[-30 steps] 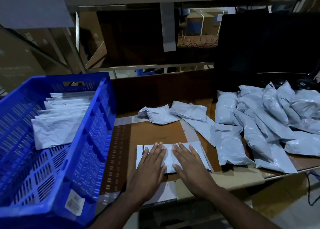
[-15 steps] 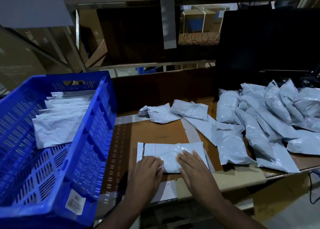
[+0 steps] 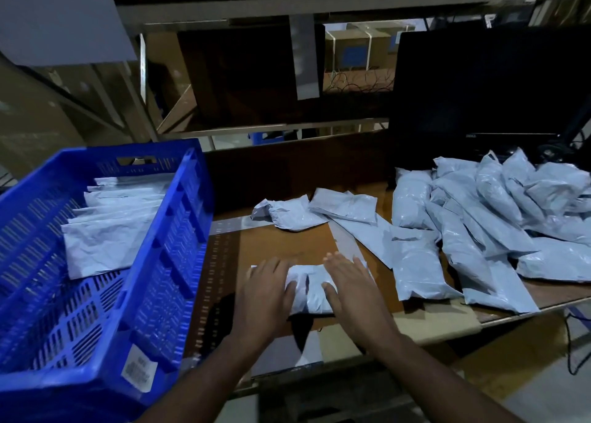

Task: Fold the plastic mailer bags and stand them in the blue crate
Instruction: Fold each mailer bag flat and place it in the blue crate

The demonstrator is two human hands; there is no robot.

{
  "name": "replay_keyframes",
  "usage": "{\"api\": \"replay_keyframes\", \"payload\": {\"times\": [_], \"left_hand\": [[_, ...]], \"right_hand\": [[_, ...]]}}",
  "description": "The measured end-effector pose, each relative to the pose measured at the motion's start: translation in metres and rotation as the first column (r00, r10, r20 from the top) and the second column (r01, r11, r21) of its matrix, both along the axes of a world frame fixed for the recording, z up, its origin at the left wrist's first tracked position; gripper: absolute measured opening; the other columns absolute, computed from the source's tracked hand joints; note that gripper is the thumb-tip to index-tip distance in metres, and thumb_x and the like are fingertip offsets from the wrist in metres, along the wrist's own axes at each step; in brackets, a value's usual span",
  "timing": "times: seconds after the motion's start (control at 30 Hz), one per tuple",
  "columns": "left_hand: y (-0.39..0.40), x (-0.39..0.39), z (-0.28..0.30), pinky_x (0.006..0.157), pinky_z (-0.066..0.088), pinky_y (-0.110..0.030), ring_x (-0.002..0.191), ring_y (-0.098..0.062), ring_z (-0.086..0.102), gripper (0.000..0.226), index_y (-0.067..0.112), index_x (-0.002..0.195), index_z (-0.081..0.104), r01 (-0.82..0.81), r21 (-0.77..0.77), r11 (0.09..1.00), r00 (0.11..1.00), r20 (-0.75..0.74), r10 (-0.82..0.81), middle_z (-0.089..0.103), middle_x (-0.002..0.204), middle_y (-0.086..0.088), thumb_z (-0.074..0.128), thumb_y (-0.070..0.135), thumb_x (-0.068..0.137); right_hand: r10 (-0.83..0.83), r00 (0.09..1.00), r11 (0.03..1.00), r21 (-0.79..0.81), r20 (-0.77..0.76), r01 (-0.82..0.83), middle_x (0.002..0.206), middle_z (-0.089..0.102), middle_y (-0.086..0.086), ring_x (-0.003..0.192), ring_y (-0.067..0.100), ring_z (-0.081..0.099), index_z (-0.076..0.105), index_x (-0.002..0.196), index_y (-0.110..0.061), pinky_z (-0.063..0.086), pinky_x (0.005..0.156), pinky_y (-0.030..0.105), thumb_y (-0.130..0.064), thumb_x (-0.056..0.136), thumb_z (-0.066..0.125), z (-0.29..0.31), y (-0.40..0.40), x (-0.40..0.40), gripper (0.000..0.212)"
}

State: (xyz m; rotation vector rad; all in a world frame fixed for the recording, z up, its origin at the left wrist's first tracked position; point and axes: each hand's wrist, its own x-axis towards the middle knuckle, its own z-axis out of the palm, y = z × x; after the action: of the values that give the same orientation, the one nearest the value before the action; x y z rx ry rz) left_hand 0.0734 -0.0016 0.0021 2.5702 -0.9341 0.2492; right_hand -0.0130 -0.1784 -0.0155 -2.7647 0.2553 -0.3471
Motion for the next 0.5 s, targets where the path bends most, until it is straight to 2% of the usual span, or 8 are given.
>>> {"api": "replay_keyframes", "payload": {"times": [0.03, 0.1, 0.13, 0.2, 0.3, 0.4, 0.5], "left_hand": [[-0.004, 0.005, -0.003, 0.108, 0.038, -0.034, 0.13, -0.016, 0.051, 0.04, 0.026, 0.14, 0.052, 0.018, 0.053, 0.998, 1.0, 0.005, -0.018, 0.056, 0.139, 0.005, 0.045, 0.041, 0.103], [-0.006, 0.012, -0.014, 0.121, 0.019, -0.033, 0.148, -0.015, 0.033, 0.063, 0.024, 0.154, 0.038, 0.076, 0.182, 0.98, 0.997, -0.037, -0.07, 0.04, 0.159, 0.003, 0.022, 0.054, 0.102], [-0.005, 0.014, -0.021, 0.124, 0.01, -0.033, 0.153, -0.012, 0.022, 0.076, 0.023, 0.159, 0.029, 0.113, 0.225, 0.968, 0.992, -0.075, -0.098, 0.029, 0.165, 0.003, 0.007, 0.062, 0.098], [0.0, 0.015, -0.034, 0.127, 0.003, -0.032, 0.155, -0.007, 0.01, 0.089, 0.022, 0.162, 0.017, 0.146, 0.226, 0.963, 0.985, -0.123, -0.12, 0.017, 0.169, 0.005, -0.013, 0.069, 0.092], [0.003, 0.014, -0.04, 0.127, 0.0, -0.032, 0.155, -0.005, 0.003, 0.084, 0.021, 0.162, 0.013, 0.144, 0.19, 0.971, 0.984, -0.128, -0.121, 0.01, 0.17, 0.005, -0.01, 0.064, 0.094], [0.007, 0.01, -0.046, 0.127, 0.001, -0.032, 0.154, -0.003, -0.003, 0.077, 0.022, 0.163, 0.01, 0.118, 0.152, 0.981, 0.982, -0.165, -0.093, 0.004, 0.17, 0.007, 0.0, 0.064, 0.099], [0.011, 0.012, -0.049, 0.124, -0.001, -0.025, 0.154, -0.002, -0.003, 0.076, 0.024, 0.163, 0.008, 0.049, 0.095, 0.994, 0.97, -0.242, -0.025, -0.001, 0.169, 0.011, 0.019, 0.068, 0.101]], "right_hand": [[0.006, 0.999, 0.998, -0.056, -0.052, -0.009, 0.163, 0.027, -0.005, 0.152, 0.01, 0.019, 0.032, 0.156, -0.023, -0.006, 0.122, 0.031, -0.052, 0.099, 0.013, -0.001, 0.001, 0.005, 0.066], [0.004, 0.991, 0.988, -0.149, -0.131, -0.024, 0.164, 0.024, 0.001, 0.153, 0.014, 0.016, 0.029, 0.157, -0.017, -0.009, 0.121, 0.034, -0.052, 0.098, 0.002, -0.01, 0.004, 0.01, 0.074], [-0.005, 0.988, 0.982, -0.186, -0.151, -0.023, 0.163, 0.028, 0.002, 0.152, 0.016, 0.02, 0.033, 0.156, -0.016, -0.007, 0.123, 0.036, -0.051, 0.099, 0.004, -0.016, 0.006, 0.01, 0.073], [-0.026, 0.992, 0.981, -0.194, -0.127, 0.001, 0.162, 0.031, 0.002, 0.151, 0.017, 0.024, 0.036, 0.155, -0.016, -0.005, 0.123, 0.036, -0.05, 0.104, 0.017, -0.024, 0.007, 0.009, 0.064], [-0.068, 0.986, 0.996, -0.058, -0.152, 0.06, 0.167, 0.012, -0.001, 0.154, 0.015, 0.008, 0.017, 0.16, -0.019, -0.008, 0.12, 0.029, -0.063, 0.101, 0.018, -0.019, 0.001, 0.005, 0.074], [-0.103, 0.979, 0.993, -0.067, -0.178, 0.092, 0.168, 0.003, -0.002, 0.154, 0.015, -0.001, 0.006, 0.161, -0.021, -0.007, 0.122, 0.032, -0.077, 0.09, 0.001, -0.021, -0.003, -0.003, 0.09], [-0.119, 0.975, 0.992, -0.069, -0.185, 0.108, 0.168, 0.002, -0.002, 0.154, 0.014, -0.003, 0.005, 0.161, -0.022, -0.009, 0.122, 0.032, -0.079, 0.09, 0.001, -0.025, -0.004, -0.002, 0.091]]}}
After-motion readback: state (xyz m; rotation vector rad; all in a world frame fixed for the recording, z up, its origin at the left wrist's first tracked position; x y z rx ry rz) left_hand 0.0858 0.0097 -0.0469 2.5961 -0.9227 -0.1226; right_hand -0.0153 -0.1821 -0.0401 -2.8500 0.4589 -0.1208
